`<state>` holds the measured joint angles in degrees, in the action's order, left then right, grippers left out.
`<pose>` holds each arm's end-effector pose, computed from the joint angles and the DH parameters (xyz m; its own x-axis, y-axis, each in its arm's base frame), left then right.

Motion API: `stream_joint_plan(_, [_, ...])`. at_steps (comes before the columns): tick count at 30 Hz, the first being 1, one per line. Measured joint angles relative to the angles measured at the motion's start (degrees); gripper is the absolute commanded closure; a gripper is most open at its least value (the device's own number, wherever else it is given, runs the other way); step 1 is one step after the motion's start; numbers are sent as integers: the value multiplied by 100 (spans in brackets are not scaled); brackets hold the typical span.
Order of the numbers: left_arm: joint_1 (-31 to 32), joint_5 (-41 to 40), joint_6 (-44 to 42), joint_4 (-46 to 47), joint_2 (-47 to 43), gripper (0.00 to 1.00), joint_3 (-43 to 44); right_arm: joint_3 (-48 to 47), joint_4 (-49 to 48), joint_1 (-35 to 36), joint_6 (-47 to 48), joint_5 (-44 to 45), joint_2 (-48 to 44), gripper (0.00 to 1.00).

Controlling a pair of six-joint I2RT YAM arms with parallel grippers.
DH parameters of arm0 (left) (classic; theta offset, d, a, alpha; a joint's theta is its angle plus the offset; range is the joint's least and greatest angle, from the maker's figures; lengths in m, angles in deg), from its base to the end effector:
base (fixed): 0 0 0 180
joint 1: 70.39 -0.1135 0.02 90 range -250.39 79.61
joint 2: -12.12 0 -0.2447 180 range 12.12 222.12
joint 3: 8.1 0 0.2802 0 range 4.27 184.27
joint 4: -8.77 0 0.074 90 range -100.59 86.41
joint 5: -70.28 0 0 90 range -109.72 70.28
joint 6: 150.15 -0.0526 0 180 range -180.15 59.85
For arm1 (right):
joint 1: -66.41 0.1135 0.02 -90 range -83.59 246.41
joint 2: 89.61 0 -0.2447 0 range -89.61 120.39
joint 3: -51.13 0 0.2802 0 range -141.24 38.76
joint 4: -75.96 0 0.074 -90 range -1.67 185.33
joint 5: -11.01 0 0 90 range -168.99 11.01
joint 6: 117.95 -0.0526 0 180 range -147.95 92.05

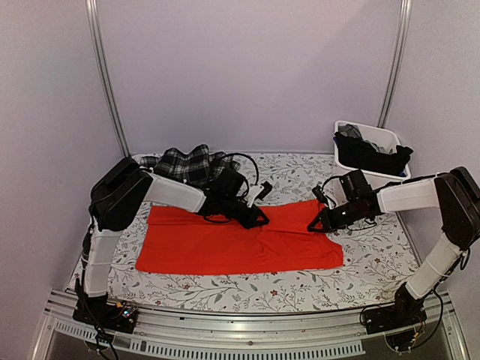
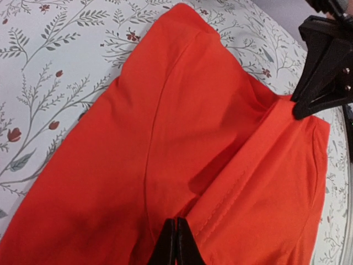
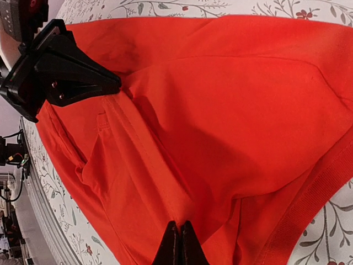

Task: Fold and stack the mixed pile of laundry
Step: Fold the 1/3-folded T-shirt at the center of the board.

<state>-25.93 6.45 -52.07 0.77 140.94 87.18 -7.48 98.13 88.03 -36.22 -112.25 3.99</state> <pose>0.3390 -0.3651 0.0690 -0.5901 0.4023 -0.7000 0.7891 0.4706 -0.3948 0.2951 0.1480 0.0979 -0.8570 -0.2103 -0.4704 -0.4662 0.7054 0.5340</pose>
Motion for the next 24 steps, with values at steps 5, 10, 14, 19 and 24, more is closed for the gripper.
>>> stream_joint_plan(5, [116,-94,-212,7,-131,100,-334,190,-2,35,-74,-9,-205,99])
stream_joint_plan(10, [125,-240,-380,24,-409,100,-560,315,-13,212,-116,-39,-267,98])
stream_joint_plan(14, [122,-361,-509,28,-503,97,-573,339,11,363,-136,-74,-267,82])
stream_joint_plan(19, [122,-509,-691,-79,-505,68,-573,339,111,376,-125,-236,-295,47])
stream_joint_plan(24, [103,-678,-835,-4,-837,50,-955,275,144,-52,-341,-243,-664,43])
